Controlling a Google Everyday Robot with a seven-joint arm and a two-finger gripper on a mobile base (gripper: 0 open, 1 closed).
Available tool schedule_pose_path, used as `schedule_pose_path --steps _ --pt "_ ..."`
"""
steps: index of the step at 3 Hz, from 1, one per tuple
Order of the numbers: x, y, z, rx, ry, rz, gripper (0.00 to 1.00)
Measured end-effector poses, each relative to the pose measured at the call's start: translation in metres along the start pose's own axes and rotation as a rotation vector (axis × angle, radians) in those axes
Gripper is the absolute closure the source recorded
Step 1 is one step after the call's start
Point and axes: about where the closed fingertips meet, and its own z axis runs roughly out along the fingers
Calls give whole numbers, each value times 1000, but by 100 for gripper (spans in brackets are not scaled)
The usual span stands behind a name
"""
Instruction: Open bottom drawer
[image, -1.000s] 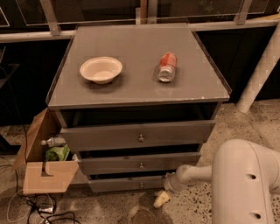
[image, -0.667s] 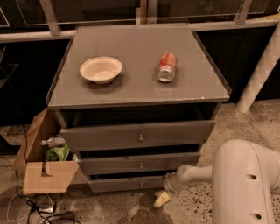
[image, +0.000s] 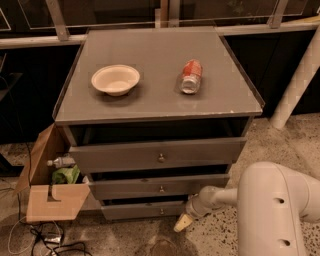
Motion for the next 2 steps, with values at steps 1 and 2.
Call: schedule_pose_path --steps 1,2 --pt "-1 -10 7 10 -1 -3 0" --pt "4 -19 20 6 14 0 0"
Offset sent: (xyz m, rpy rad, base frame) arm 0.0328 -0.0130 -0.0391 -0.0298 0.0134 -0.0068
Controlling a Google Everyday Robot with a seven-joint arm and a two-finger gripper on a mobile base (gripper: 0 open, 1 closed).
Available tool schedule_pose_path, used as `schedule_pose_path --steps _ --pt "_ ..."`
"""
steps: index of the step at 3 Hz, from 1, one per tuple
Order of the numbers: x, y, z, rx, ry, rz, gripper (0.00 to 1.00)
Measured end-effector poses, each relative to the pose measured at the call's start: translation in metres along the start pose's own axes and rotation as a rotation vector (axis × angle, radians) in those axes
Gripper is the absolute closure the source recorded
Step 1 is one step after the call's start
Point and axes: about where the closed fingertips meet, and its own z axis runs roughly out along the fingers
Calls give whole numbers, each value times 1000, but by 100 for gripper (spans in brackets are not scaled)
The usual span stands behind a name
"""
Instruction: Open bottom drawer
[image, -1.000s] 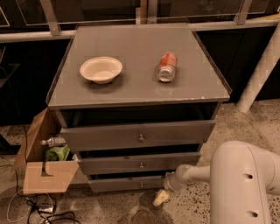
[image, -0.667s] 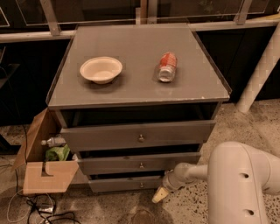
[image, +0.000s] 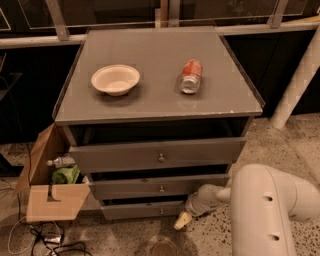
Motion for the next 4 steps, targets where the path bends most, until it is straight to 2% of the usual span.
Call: schedule_pose_path --steps 2,3,4 --pt "22 2 27 -39 57 25 0" --pt "30 11 18 -50 79 33 0" --pt "44 38 -3 -88 109 69 0"
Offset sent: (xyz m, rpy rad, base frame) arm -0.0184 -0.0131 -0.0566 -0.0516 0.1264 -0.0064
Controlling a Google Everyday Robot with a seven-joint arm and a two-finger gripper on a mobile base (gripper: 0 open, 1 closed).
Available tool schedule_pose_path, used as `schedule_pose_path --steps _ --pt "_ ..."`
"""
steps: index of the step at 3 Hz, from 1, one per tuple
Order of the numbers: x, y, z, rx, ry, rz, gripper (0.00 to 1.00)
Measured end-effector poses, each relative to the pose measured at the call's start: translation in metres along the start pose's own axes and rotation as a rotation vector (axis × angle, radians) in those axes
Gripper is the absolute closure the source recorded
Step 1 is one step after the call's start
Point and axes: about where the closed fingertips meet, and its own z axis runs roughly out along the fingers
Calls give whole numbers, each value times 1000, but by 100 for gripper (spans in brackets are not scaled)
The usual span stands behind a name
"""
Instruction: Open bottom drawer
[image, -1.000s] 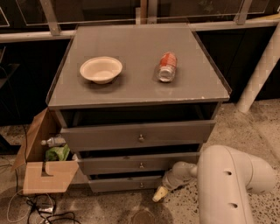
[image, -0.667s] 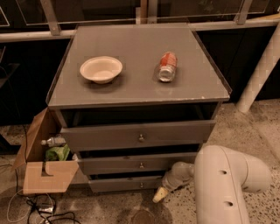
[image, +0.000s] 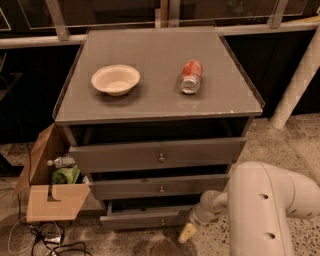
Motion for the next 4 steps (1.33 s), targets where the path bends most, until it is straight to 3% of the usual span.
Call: schedule_pose_path --steps 2,3,4 --pt "40 40 -38 -63 73 80 0" --pt "41 42 -39 -66 75 81 0" --pt "25 34 -42 -58 41 57 0"
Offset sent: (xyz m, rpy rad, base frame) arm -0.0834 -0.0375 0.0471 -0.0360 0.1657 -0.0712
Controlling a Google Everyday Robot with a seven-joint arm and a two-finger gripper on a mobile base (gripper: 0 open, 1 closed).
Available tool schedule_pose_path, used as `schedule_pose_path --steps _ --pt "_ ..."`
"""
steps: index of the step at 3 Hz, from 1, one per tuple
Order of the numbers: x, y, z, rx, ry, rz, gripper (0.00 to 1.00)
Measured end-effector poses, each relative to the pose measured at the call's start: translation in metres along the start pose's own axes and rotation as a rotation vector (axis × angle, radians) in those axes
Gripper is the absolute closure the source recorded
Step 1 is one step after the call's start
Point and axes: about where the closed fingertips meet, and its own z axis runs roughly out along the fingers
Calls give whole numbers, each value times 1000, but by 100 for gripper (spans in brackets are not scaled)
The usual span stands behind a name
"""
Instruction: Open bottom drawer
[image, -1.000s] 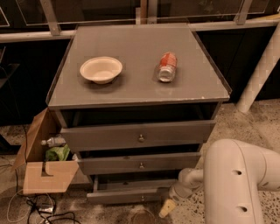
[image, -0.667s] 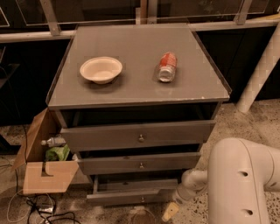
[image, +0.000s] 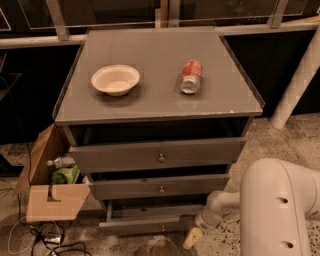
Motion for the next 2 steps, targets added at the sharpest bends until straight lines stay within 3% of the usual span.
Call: schedule_pose_path --steps 1,2 --pt "-18 -6 -9 20 -48 -36 0" --pt "-19 -7 -6 18 -47 -37 0"
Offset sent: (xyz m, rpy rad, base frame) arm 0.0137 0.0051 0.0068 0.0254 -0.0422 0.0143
